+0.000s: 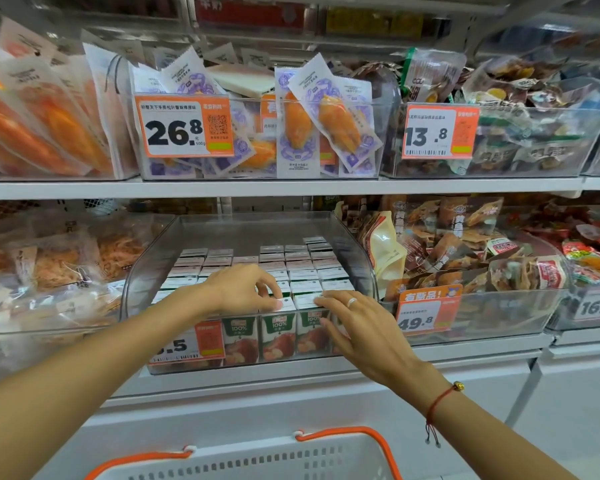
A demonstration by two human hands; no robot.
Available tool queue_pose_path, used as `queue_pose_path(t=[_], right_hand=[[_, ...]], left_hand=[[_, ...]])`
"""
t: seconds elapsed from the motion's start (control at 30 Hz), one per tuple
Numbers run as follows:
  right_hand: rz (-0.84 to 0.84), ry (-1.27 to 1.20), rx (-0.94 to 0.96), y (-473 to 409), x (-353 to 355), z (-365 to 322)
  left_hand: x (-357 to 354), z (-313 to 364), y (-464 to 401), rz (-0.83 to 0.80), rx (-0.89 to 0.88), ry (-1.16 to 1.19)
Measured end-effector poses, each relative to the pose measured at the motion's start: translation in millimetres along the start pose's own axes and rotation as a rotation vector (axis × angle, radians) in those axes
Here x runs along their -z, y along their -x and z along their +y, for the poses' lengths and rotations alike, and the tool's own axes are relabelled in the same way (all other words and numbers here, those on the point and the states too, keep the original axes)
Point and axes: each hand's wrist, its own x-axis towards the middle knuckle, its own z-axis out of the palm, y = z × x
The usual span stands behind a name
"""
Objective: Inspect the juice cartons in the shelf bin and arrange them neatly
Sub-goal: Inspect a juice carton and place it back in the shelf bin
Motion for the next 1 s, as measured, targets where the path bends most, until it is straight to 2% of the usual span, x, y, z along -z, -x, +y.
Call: queue_pose_path(t=[0.1, 0.3, 0.47, 0.6, 0.73, 1.0], right_hand=[[0.006, -0.016, -0.003, 0, 0, 2], [0.012, -0.035, -0.011, -2, 0, 2], [0.026, -0.029, 0.006, 1, 2, 0], [0.089, 0.055, 0.033, 13, 6, 3], [0.106, 0.086, 0.034, 16, 9, 3], [0.098, 0.078, 0.014, 13, 8, 0]], left_hand=[[2, -5, 1, -0.035, -0.052, 0.065], [-2, -13, 3, -0.006, -0.115, 0.116], [-1, -16, -1, 0.007, -0.104, 0.153], [2, -21, -12, 0.139, -0.042, -0.031], [0, -20, -25, 0.062, -0.027, -0.236], [14, 0, -48, -0.145, 0.051, -0.325]])
